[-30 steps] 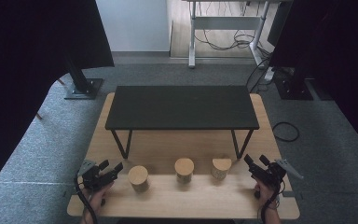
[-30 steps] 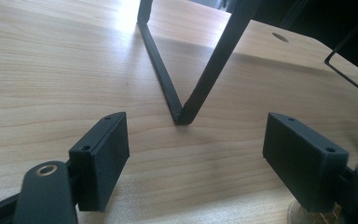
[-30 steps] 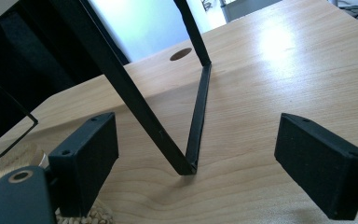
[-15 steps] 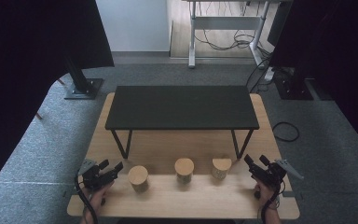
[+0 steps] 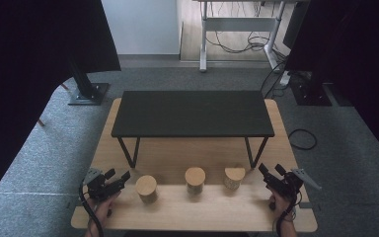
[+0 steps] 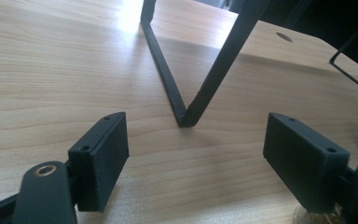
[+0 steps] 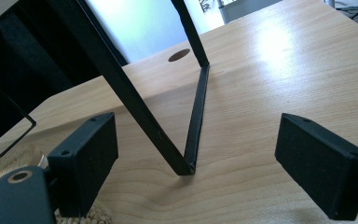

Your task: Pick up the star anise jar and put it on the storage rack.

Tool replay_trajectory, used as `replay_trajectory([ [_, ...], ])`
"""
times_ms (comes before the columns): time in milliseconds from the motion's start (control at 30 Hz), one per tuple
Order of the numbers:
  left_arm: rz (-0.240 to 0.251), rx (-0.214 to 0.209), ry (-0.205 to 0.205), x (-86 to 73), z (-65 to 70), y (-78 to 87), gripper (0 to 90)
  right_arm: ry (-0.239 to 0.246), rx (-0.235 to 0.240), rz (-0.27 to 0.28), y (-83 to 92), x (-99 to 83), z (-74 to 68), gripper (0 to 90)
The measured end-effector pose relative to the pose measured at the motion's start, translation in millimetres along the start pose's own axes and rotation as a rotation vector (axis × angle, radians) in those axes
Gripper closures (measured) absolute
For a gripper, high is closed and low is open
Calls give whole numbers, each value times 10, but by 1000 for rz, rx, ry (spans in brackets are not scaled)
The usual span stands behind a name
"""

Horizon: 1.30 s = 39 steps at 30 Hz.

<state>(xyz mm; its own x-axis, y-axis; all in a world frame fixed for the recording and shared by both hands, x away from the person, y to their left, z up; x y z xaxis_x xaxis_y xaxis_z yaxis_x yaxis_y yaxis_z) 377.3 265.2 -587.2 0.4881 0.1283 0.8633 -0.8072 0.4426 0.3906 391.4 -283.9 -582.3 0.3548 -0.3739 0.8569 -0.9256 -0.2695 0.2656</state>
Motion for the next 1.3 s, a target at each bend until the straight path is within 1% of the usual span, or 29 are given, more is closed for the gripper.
replay_trajectory([
  [133,-3,4,-7,-5,14,-4,212,-2,2,-1,0,0,1,126],
  [300,-2,-2,0,-6,9,2,210,-2,0,0,1,1,2,126],
  [400,4,9,-4,-10,10,23,210,-3,-1,0,1,1,4,126],
  [600,7,-1,-12,-10,53,81,206,-4,-3,0,-3,3,6,127],
  [800,19,-30,-1,-2,75,214,202,-7,-4,3,0,4,10,127],
  [867,17,-42,-15,-5,90,266,199,-9,-5,3,1,5,12,127],
  [933,17,-22,-31,-4,76,321,183,-9,-5,4,1,6,14,127],
  [1000,21,-24,-27,-10,68,381,183,-10,-7,4,1,6,15,127],
  [1033,21,-24,-27,-10,68,381,184,-10,-7,4,1,6,15,127],
  [1100,13,-25,-39,-43,73,435,183,-11,-9,4,0,6,17,128],
  [1167,6,-29,-55,-77,80,486,182,-13,-11,4,1,6,20,128],
  [1300,6,-48,-65,-101,107,543,182,-13,-17,5,1,6,23,128],
])
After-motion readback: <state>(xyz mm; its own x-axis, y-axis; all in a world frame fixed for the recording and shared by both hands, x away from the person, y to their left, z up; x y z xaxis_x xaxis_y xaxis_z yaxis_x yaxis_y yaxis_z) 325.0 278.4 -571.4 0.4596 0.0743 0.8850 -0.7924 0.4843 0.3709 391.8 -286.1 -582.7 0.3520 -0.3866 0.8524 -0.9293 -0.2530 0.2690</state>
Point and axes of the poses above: each handheld gripper's, and its own axes: y roughly backward along the jaws, x roughly out of its top, z roughly to its right, the point moved 9 cm from there along -y, roughly forward along the jaws, and after that the axes turned 3 degrees about -x, right-handed, at the moved point
